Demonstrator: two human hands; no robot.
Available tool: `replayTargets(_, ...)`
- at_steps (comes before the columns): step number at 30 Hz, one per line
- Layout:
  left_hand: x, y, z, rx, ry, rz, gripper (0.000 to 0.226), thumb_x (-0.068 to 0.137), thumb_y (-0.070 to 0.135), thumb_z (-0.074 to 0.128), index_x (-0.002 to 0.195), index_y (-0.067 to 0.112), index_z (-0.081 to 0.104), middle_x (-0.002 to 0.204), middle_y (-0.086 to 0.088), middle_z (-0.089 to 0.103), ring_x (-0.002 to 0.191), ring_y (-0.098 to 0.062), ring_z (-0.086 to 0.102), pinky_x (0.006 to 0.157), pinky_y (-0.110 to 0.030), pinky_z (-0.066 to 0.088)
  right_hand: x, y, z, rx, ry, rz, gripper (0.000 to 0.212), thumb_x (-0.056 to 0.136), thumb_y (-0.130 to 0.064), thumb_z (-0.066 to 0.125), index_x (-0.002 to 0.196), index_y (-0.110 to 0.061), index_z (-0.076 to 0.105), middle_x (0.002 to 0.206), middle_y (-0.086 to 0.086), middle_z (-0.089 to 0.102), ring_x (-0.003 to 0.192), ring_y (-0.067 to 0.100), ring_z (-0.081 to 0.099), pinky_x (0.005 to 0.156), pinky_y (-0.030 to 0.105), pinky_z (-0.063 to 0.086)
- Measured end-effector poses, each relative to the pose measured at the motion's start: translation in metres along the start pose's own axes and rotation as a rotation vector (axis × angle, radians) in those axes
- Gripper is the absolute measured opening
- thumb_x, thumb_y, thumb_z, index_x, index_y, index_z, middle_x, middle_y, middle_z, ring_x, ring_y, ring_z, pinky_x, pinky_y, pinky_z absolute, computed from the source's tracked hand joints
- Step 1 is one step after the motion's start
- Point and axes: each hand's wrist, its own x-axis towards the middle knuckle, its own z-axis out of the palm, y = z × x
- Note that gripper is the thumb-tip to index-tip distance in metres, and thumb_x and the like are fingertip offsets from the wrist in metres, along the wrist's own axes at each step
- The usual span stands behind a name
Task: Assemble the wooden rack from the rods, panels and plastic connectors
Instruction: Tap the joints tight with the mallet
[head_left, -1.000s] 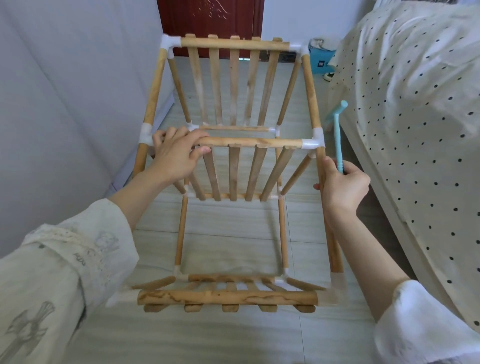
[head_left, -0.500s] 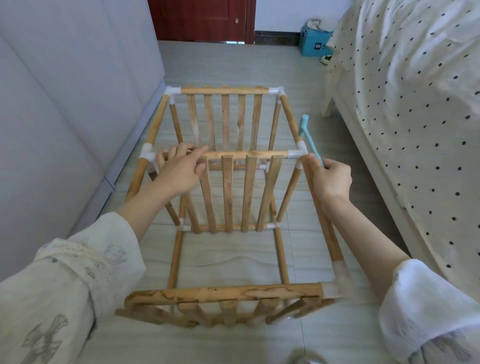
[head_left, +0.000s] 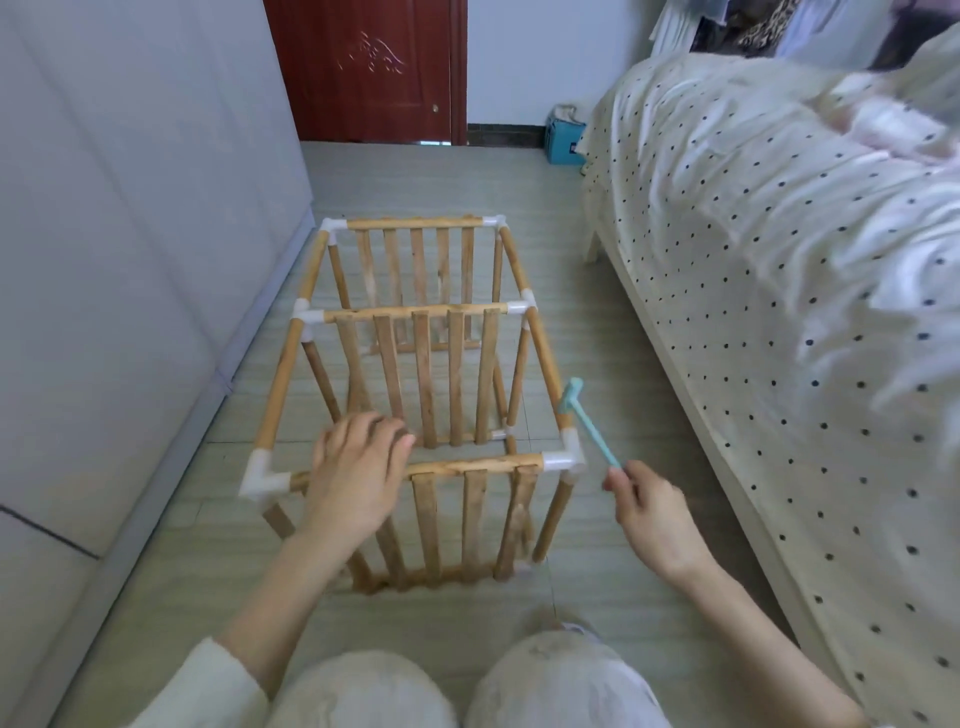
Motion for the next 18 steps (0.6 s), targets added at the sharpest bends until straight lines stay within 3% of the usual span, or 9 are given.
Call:
replayTargets(2, -0.02, 0.0, 0.008, 0.069, 0.009, 0.005, 0.061, 0.094, 0.049, 0.013, 0.115, 0.017, 0.061, 0.115, -0.003, 0.06, 0.114, -0.025, 0.053, 0.1, -0.048, 0.033, -0.003, -0.012, -0.019, -0.041, 0.078, -0.088, 0.023, 0.099, -0.022, 0.042, 0.079, -0.015, 0.053, 0.056, -0.009, 0.045, 0.057, 0.022, 0.043, 0.058, 0.03, 0.033)
replayTargets(4, -0.027, -0.002, 0.015, 0.126, 0.029, 0.022, 0.059, 0.094, 0.047, 0.015, 0.111, 0.018, 0.064, 0.108, -0.002, 0.063, 0.106, -0.026, 0.057, 0.096, -0.047, 0.033, -0.006, -0.036, -0.042, 0.051, 0.309, -0.199, 0.024, 0.099, -0.023, 0.041, 0.084, -0.012, 0.055, 0.055, -0.003, 0.046, 0.051, 0.021, 0.04, 0.055, 0.035, 0.034)
replayTargets(6, -0.027, 0.0, 0.012, 0.119, -0.002, 0.021, 0.056, 0.095, 0.045, 0.014, 0.122, 0.024, 0.058, 0.114, 0.0, 0.06, 0.112, -0.024, 0.053, 0.097, -0.044, 0.03, -0.015, -0.046, -0.049, 0.198, 0.519, -0.307, 0.027, 0.097, -0.032, 0.035, 0.084, -0.013, 0.05, 0.053, -0.001, 0.045, 0.045, 0.018, 0.037, 0.052, 0.034, 0.032)
replayTargets(7, -0.026, 0.0, 0.011, 0.113, -0.02, 0.02, 0.052, 0.097, 0.045, 0.014, 0.13, 0.028, 0.051, 0.121, 0.003, 0.056, 0.118, -0.022, 0.048, 0.099, -0.042, 0.027, -0.025, -0.041, -0.044, 0.2, 0.524, -0.324, 0.028, 0.095, -0.035, 0.031, 0.083, -0.015, 0.046, 0.053, -0.002, 0.045, 0.043, 0.017, 0.038, 0.049, 0.032, 0.031)
replayTargets(9, -0.025, -0.002, 0.011, 0.098, -0.054, 0.017, 0.045, 0.1, 0.041, 0.016, 0.139, 0.033, 0.038, 0.132, 0.006, 0.047, 0.127, -0.018, 0.038, 0.104, -0.039, 0.021, -0.047, -0.013, -0.017, -0.016, 0.288, -0.188, 0.029, 0.097, -0.037, 0.028, 0.078, -0.017, 0.038, 0.056, 0.002, 0.051, 0.046, 0.024, 0.05, 0.048, 0.034, 0.037)
replayTargets(11, -0.025, -0.001, 0.008, 0.094, -0.076, 0.002, 0.044, 0.1, 0.04, 0.016, 0.141, 0.036, 0.031, 0.137, 0.007, 0.042, 0.132, -0.017, 0.032, 0.106, -0.037, 0.017, -0.064, 0.014, 0.002, -0.263, -0.029, 0.026, 0.032, 0.1, -0.036, 0.028, 0.072, -0.021, 0.033, 0.067, 0.013, 0.06, 0.067, 0.04, 0.06, 0.054, 0.036, 0.037)
replayTargets(12, -0.025, 0.0, 0.007, 0.097, -0.085, 0.001, 0.044, 0.1, 0.04, 0.015, 0.142, 0.036, 0.03, 0.138, 0.007, 0.041, 0.132, -0.016, 0.031, 0.107, -0.037, 0.017, -0.064, 0.017, 0.001, -0.278, -0.005, 0.029, 0.032, 0.099, -0.035, 0.031, 0.07, -0.02, 0.033, 0.065, 0.014, 0.059, 0.069, 0.043, 0.058, 0.054, 0.036, 0.034)
replayTargets(16, -0.023, 0.001, 0.005, 0.093, -0.109, -0.013, 0.045, 0.1, 0.041, 0.012, 0.143, 0.037, 0.027, 0.135, 0.008, 0.043, 0.129, -0.016, 0.034, 0.105, -0.036, 0.02, -0.053, -0.026, -0.035, 0.058, 0.515, -0.266, 0.038, 0.098, -0.04, 0.032, 0.073, -0.012, 0.035, 0.047, 0.003, 0.04, 0.04, 0.028, 0.034, 0.044, 0.036, 0.024)
replayTargets(18, -0.024, 0.002, 0.005, 0.099, -0.111, -0.015, 0.046, 0.1, 0.041, 0.011, 0.143, 0.037, 0.026, 0.135, 0.007, 0.043, 0.128, -0.016, 0.034, 0.104, -0.036, 0.021, -0.054, -0.028, -0.034, 0.096, 0.576, -0.241, 0.033, 0.097, -0.038, 0.033, 0.075, -0.012, 0.035, 0.05, 0.013, 0.048, 0.04, 0.032, 0.04, 0.042, 0.035, 0.027)
